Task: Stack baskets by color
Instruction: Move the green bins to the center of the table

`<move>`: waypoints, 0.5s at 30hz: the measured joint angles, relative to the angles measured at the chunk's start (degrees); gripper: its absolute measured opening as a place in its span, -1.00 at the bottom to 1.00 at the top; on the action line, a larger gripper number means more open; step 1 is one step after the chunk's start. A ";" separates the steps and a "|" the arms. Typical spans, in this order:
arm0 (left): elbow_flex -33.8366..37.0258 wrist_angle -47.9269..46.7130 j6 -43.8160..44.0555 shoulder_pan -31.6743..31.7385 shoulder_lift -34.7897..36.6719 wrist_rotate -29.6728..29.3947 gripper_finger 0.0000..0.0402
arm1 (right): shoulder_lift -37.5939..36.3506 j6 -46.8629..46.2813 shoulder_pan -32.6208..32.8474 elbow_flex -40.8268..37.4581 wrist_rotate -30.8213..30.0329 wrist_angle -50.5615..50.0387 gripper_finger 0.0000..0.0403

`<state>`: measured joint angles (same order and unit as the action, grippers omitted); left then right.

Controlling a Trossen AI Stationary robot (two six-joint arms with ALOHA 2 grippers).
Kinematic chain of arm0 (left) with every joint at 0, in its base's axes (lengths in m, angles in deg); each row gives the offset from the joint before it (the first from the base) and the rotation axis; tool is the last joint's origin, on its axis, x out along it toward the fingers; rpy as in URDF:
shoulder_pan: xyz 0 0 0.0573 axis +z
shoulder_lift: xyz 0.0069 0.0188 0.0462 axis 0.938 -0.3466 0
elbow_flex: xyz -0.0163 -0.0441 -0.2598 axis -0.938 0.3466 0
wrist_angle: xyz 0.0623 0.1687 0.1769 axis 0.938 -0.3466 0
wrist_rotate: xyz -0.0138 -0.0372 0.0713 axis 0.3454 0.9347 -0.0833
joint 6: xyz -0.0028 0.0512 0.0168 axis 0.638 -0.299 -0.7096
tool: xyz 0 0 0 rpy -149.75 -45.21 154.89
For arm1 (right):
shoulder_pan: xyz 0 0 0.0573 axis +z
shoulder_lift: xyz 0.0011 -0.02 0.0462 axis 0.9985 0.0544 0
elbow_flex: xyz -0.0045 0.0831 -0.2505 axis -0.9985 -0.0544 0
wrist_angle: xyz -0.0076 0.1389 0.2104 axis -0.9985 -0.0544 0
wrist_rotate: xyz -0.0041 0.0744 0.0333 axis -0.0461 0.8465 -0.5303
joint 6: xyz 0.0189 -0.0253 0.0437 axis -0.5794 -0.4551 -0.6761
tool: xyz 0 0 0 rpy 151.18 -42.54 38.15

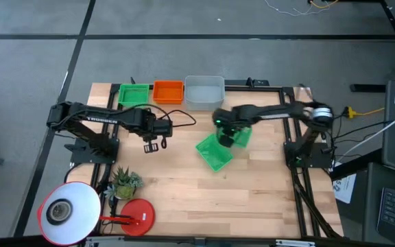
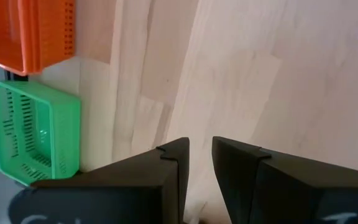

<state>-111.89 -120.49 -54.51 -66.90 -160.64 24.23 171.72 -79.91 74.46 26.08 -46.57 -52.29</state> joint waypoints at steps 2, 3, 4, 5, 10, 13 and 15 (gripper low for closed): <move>0.00 -0.95 0.28 -0.76 0.00 0.00 -0.69 | 5.22 1.35 -0.03 4.29 0.04 2.23 -0.78; 0.00 -1.74 1.06 -1.25 0.00 0.00 -0.69 | 7.57 3.01 -0.03 6.48 0.68 4.14 -0.78; 0.00 -2.48 1.77 -1.66 0.00 0.01 -0.69 | 9.51 5.17 0.24 8.82 2.22 6.66 -0.78; 0.00 -3.13 2.61 -2.01 0.00 0.01 -0.69 | 10.94 7.30 0.77 11.19 4.24 9.33 -0.78; 0.00 -5.64 6.80 -3.22 -0.02 -1.76 -0.69 | 9.76 16.04 4.19 20.18 7.91 11.22 -0.78; 0.00 -5.51 7.33 -3.82 -0.02 -2.06 -0.69 | 5.76 16.54 5.12 21.70 7.56 6.01 -0.78; 0.00 -5.42 7.19 -4.29 -0.02 -2.80 -0.69 | 2.79 15.07 5.46 21.72 7.24 0.16 -0.78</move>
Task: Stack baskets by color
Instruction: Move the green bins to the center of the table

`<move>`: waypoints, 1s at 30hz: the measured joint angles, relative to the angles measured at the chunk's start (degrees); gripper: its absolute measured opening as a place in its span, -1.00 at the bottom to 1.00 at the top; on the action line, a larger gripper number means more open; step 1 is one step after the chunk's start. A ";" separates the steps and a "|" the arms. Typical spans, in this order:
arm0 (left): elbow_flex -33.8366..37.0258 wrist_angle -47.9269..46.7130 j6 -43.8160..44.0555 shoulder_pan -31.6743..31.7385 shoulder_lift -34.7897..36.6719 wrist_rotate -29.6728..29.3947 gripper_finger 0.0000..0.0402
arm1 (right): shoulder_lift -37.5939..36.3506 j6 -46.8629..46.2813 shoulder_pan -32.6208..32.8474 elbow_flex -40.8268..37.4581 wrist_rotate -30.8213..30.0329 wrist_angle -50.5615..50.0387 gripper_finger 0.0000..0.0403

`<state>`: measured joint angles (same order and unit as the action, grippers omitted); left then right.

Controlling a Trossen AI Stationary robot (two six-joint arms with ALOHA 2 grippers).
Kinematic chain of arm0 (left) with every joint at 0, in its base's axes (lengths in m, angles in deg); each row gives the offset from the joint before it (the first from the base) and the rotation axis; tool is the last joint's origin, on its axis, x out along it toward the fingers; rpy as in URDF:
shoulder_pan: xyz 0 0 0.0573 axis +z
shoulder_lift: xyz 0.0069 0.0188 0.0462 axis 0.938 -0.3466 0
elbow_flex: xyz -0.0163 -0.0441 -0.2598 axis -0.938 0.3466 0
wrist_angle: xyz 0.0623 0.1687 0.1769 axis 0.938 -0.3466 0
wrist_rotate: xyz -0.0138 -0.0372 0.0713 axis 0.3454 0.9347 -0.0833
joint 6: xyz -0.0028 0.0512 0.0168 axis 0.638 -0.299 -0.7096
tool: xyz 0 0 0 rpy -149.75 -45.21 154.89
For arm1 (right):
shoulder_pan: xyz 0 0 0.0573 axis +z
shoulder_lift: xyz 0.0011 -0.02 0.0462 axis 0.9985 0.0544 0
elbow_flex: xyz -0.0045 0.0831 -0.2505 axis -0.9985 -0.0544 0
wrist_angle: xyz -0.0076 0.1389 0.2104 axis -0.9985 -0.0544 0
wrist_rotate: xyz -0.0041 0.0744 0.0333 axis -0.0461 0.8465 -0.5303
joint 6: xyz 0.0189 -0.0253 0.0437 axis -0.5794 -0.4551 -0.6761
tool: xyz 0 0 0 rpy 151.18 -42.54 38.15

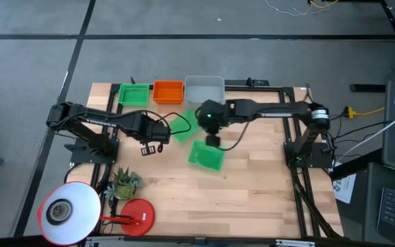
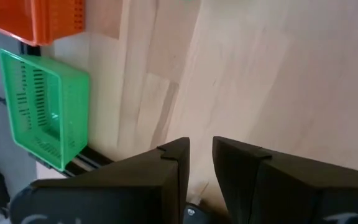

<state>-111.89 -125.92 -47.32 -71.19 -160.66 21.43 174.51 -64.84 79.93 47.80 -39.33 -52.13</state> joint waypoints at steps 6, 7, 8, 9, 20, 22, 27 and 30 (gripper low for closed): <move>0.00 6.29 -2.69 -0.05 -0.17 -1.90 -0.69 | -8.19 -12.10 1.61 -0.07 -8.35 -26.16 -0.78; 0.00 7.97 -3.94 -0.05 -0.17 -1.94 -0.69 | -9.84 -14.73 1.61 -0.09 -9.21 -31.43 -0.78; 0.00 9.85 -5.36 -0.05 -0.17 -1.91 -0.69 | -11.67 -17.59 1.59 -0.63 -9.69 -36.01 -0.78; 0.00 11.79 -6.88 -0.09 -0.17 -1.81 -0.69 | -13.84 -20.51 1.55 -1.61 -9.75 -39.45 -0.78; 0.00 17.13 -13.69 2.45 -0.17 0.40 -0.69 | -30.41 -47.66 10.92 -35.42 1.26 -13.25 -0.78; 0.00 16.06 -14.62 3.52 -0.17 -0.23 -0.69 | -28.38 -49.68 13.18 -40.12 3.91 -1.97 -0.78; 0.00 13.60 -15.34 6.45 -0.17 -0.21 -0.69 | -20.76 -49.89 15.18 -41.38 3.85 13.77 -0.78; 0.00 12.34 -15.34 7.91 -0.17 -0.21 -0.69 | -13.26 -46.40 14.13 -38.20 4.27 14.68 -0.78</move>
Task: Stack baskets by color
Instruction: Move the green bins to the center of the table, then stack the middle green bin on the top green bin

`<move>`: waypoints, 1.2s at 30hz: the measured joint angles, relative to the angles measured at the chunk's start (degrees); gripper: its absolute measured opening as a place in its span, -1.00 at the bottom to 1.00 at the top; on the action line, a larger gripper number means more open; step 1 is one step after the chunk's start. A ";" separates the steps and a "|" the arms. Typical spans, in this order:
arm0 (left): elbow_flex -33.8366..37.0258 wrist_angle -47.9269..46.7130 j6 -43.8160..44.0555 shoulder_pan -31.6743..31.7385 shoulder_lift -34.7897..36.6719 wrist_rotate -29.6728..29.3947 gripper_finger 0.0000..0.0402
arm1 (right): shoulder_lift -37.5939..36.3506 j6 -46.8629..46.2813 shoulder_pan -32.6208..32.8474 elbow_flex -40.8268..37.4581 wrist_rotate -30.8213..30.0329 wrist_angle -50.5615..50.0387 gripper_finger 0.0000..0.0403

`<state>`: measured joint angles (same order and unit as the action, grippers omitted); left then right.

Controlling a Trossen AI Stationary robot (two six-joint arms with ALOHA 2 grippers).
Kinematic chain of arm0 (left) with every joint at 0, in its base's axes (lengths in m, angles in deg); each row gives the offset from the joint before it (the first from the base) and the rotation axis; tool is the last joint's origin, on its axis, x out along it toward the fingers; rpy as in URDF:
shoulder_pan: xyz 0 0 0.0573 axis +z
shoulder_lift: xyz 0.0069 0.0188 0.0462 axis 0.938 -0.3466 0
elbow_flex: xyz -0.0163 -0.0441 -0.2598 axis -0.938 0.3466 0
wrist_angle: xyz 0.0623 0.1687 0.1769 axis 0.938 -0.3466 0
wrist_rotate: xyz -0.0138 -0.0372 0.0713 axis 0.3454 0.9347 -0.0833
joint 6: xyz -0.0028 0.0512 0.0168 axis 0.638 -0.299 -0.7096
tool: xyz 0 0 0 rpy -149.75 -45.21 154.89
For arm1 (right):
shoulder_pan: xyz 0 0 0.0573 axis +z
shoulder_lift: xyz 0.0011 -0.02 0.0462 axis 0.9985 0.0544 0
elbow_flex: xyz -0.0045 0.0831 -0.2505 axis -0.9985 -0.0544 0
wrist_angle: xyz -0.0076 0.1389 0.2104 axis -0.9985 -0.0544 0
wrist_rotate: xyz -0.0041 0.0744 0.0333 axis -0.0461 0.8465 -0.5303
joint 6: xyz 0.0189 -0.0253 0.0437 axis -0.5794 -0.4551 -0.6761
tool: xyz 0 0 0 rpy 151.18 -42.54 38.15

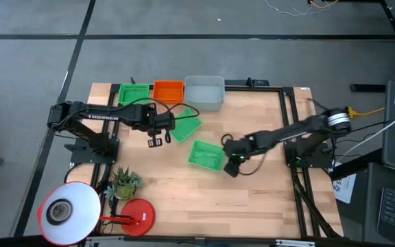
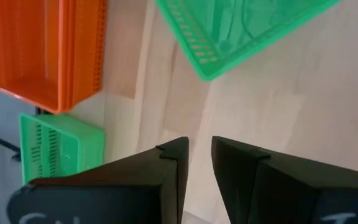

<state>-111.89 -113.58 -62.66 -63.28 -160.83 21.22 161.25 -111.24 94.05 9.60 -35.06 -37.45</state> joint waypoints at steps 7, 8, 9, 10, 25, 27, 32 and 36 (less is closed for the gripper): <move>0.00 0.01 0.52 1.22 0.00 0.09 -0.69 | 13.65 19.30 -6.07 16.66 -7.34 4.45 -0.78; 0.00 0.01 0.89 1.20 0.00 0.23 -0.69 | 13.71 21.69 -6.42 18.97 -7.68 2.88 -0.78; 0.00 0.01 1.51 1.20 0.00 0.42 -0.69 | 13.55 23.55 -6.59 20.84 -7.82 0.68 -0.78; 0.00 0.01 2.01 1.19 0.00 0.59 -0.69 | 13.18 25.05 -6.65 22.32 -7.80 -2.74 -0.78; -0.02 18.36 1.82 1.61 -0.32 3.00 -0.67 | -8.01 8.38 -1.84 24.27 -19.51 -52.28 -0.78; -0.02 20.75 0.36 2.95 -0.35 5.46 -0.62 | -12.39 4.30 -0.59 22.03 -21.24 -53.31 -0.78; -0.02 27.47 -0.12 6.71 -2.61 9.46 -0.44 | -23.04 -2.28 2.57 13.72 -21.68 -51.69 -0.78; -0.01 31.27 0.00 9.57 -7.33 11.04 -0.35 | -30.09 -7.91 4.00 6.44 -21.43 -49.89 -0.78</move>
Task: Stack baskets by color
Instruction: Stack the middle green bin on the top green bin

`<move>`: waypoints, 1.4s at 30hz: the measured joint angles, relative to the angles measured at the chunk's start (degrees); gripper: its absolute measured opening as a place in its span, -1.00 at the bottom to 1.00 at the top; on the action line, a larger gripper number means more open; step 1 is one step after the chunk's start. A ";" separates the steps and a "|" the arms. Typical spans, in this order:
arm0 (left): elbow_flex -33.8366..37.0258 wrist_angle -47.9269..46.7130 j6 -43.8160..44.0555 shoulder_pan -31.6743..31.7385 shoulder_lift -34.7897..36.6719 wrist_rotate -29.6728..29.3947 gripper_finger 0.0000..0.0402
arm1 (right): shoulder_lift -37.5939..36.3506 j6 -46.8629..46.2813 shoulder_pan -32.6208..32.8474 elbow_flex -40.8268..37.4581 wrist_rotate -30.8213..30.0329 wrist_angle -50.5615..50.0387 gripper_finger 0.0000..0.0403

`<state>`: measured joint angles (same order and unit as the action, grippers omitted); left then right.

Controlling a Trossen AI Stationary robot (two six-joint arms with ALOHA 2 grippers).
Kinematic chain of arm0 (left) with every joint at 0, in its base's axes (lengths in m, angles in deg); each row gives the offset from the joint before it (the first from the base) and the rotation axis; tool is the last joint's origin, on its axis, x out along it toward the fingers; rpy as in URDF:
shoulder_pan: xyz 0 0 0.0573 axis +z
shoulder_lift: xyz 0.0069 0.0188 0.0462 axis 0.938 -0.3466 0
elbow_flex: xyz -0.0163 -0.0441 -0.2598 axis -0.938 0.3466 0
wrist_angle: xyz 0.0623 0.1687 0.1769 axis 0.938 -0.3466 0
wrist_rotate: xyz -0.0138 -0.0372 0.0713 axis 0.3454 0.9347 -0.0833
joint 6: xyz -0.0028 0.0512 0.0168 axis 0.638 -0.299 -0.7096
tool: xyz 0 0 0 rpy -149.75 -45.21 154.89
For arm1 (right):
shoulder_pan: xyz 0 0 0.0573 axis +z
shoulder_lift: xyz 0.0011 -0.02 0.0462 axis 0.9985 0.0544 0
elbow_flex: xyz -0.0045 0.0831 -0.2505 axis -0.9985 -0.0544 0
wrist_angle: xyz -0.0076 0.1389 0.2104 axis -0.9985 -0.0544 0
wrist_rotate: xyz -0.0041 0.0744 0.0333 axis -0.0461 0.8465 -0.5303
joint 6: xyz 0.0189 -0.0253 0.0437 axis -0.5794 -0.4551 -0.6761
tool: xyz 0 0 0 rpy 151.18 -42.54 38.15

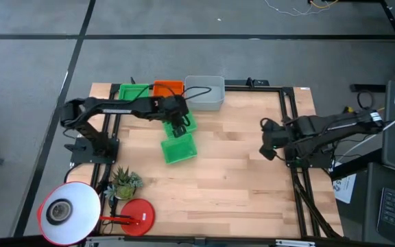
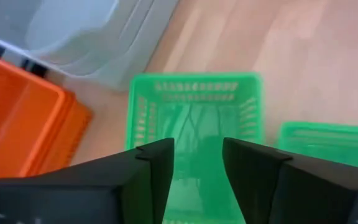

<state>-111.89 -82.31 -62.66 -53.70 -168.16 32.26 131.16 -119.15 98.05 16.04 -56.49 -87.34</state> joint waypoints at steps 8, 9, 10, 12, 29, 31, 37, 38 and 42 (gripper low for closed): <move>0.01 11.75 0.04 0.54 -8.96 6.80 -0.34 | -7.09 -6.28 0.38 -9.83 5.41 4.56 -0.78; 0.01 12.33 0.03 0.41 -9.56 6.93 -0.34 | -7.30 -6.30 0.38 -10.47 5.91 5.25 -0.78; 0.01 12.81 0.04 0.37 -10.04 7.01 -0.34 | -7.34 -6.19 0.38 -10.86 6.01 5.47 -0.78; 0.01 12.39 0.48 0.39 -10.58 7.22 -0.34 | -7.34 -6.09 0.38 -11.27 5.99 6.56 -0.78; -0.02 13.98 0.87 -0.14 -11.93 10.78 -0.34 | -7.33 -5.55 0.38 -11.32 5.49 7.56 -0.78; -0.03 13.69 0.47 -0.25 -11.93 11.65 -0.34 | -7.33 -5.53 0.38 -11.32 5.49 7.56 -0.78; -0.02 13.93 0.44 -1.69 -12.39 12.95 -0.34 | -7.33 -5.49 0.38 -11.32 5.49 7.56 -0.78; -0.02 14.30 0.44 -1.97 -12.39 12.96 -0.34 | -7.33 -5.51 0.38 -11.32 5.49 7.56 -0.78; -0.02 14.55 0.43 -2.69 -12.39 12.94 -0.34 | -7.33 -5.55 0.38 -11.32 5.47 7.56 -0.78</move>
<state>-111.91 -67.76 -62.24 -56.40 -180.55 45.20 123.83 -124.70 98.43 4.72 -51.02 -79.77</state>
